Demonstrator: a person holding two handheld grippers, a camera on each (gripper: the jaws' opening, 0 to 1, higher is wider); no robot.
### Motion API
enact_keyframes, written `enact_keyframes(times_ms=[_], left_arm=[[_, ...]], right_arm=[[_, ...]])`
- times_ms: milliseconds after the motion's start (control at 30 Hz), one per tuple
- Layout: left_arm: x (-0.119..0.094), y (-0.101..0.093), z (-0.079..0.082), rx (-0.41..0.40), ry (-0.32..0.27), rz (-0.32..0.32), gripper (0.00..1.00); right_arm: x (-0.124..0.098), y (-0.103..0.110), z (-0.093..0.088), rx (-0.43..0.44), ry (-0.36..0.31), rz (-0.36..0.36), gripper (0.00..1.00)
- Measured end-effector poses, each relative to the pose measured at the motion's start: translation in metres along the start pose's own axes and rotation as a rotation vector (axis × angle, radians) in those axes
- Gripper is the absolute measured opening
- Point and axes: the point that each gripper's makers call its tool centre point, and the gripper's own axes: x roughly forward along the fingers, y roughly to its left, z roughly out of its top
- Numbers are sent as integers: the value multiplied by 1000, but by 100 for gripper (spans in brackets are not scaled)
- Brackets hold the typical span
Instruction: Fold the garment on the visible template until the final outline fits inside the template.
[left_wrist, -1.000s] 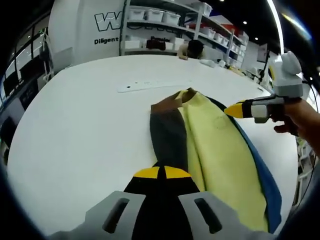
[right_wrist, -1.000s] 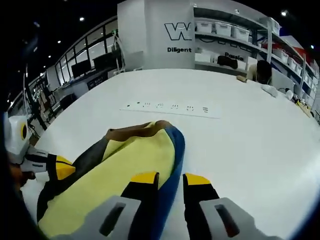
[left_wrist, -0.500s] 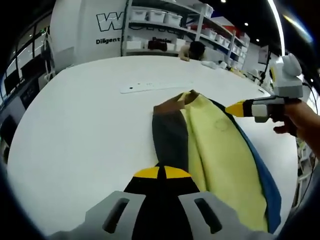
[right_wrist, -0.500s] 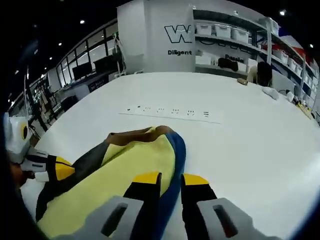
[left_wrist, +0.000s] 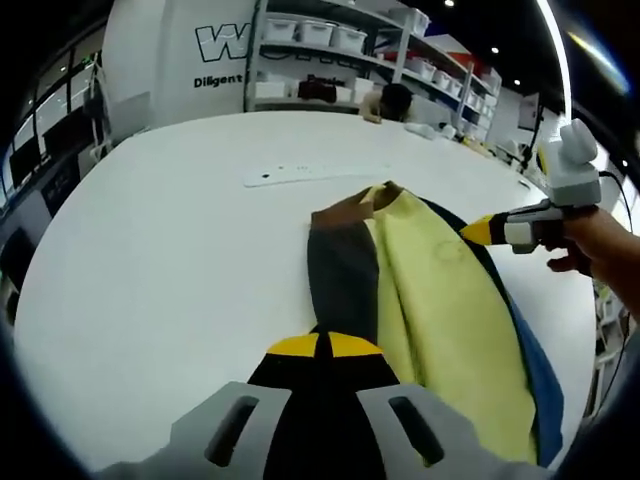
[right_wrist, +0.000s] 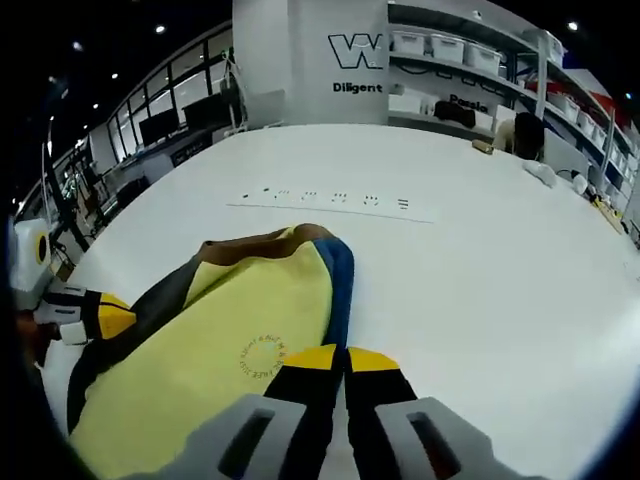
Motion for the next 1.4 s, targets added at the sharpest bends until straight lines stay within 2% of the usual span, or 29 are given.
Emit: enact_keyframes(times_ms=[200,533,633,733,800,867,967,1000,1100,1200,1333,1400], left_arm=[[-3,6,4,11,3,-1,0],[-5,49,21,46,-1,40,0],[-5,64,29,77,-1,56,0],[-1,82,36,140,8,74,0],[3,86,38,161,13,67,0],[4,93,37,197,26,88,0],[8,95,38,213,27,88,0],[10,95,36,216,31,91,0],[13,96,34,243,38,95,0],[15,95,32,267,40,93,0],[15,95,32,295,44,90,0],[16,96,33,307,40,89,0]], right_arm=[[-3,2,6,-22,-13,17,0],[-4,-4,18,-57,-37,56,0],[-3,-8,18,-49,-39,68,0],[-3,-7,17,-48,-35,87,0],[-2,-7,17,-50,-39,100,0],[-2,-8,20,-41,-51,115,0],[-4,-14,23,-37,-66,113,0],[-2,-21,22,-51,-61,89,0],[0,-27,19,-38,-55,87,0],[2,-36,17,-60,-39,71,0],[3,-42,17,-174,2,88,0],[4,-50,18,-232,21,63,0]])
